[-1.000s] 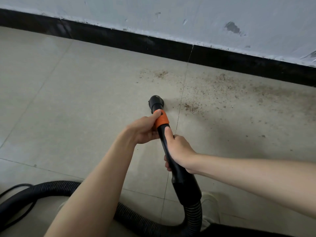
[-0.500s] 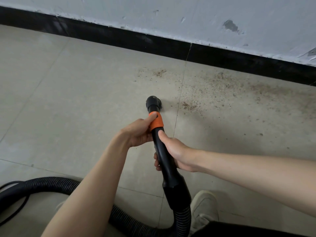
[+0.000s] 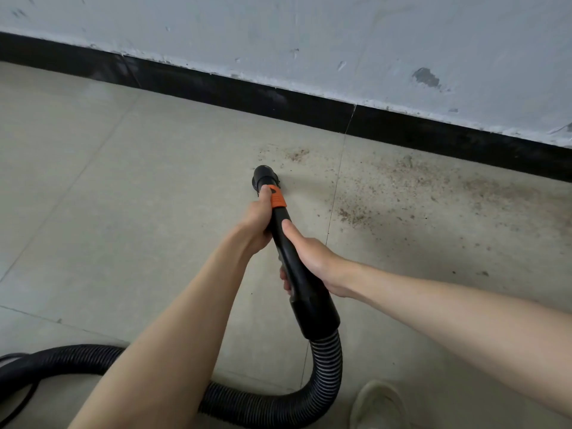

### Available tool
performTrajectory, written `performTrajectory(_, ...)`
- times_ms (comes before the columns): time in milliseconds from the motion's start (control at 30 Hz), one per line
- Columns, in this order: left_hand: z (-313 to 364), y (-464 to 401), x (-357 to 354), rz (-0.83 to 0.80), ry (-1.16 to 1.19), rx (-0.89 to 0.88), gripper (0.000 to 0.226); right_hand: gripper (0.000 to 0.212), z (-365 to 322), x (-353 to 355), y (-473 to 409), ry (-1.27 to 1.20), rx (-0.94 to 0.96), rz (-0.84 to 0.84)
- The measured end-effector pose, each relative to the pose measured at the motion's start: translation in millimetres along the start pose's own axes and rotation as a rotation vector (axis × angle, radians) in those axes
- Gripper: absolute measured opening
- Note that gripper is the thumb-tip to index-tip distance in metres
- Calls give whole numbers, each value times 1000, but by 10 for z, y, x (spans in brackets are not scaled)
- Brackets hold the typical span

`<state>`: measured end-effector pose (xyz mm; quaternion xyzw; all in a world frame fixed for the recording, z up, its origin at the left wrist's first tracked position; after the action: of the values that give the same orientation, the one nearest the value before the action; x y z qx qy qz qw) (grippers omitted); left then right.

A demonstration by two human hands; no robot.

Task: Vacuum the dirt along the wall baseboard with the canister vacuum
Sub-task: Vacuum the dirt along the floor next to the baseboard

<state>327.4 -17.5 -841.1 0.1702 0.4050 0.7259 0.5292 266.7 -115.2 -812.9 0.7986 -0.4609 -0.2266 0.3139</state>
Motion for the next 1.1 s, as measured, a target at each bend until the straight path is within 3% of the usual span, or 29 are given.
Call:
performTrajectory(167,232,-183,171,-28,39,-9,39,55,37,-76,-32,57,18,-104)
performTrajectory(267,331,-280,185,-45,58,6,42,40,-113,-30,-107,79,142,-21)
performTrajectory(367,461,-346,179,-17,66,-5,41,41,-282,49,-224,222,221,95)
performTrajectory(633,772,-506,237,165,-313,-133,44,42,-589,133,-534,496,287,188)
performTrajectory(800,825,-598,200,213,-410,-166,55,43,-606,168,-632,534,289,191)
performTrajectory(1100,648,-606,-306,108,-592,-193,62,39,-366,476,-466,481,243,293)
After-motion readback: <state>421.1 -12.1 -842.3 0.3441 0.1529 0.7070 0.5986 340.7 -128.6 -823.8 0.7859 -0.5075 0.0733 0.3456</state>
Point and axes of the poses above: each hand's wrist, its own y-axis away from the middle knuckle, its own x-axis out of the back of the hand, z = x × y, the point moved 9 cm from there along -y, towards the middle knuckle, and after that the axes turned 4 degrees about x, right-handed, at the moved point
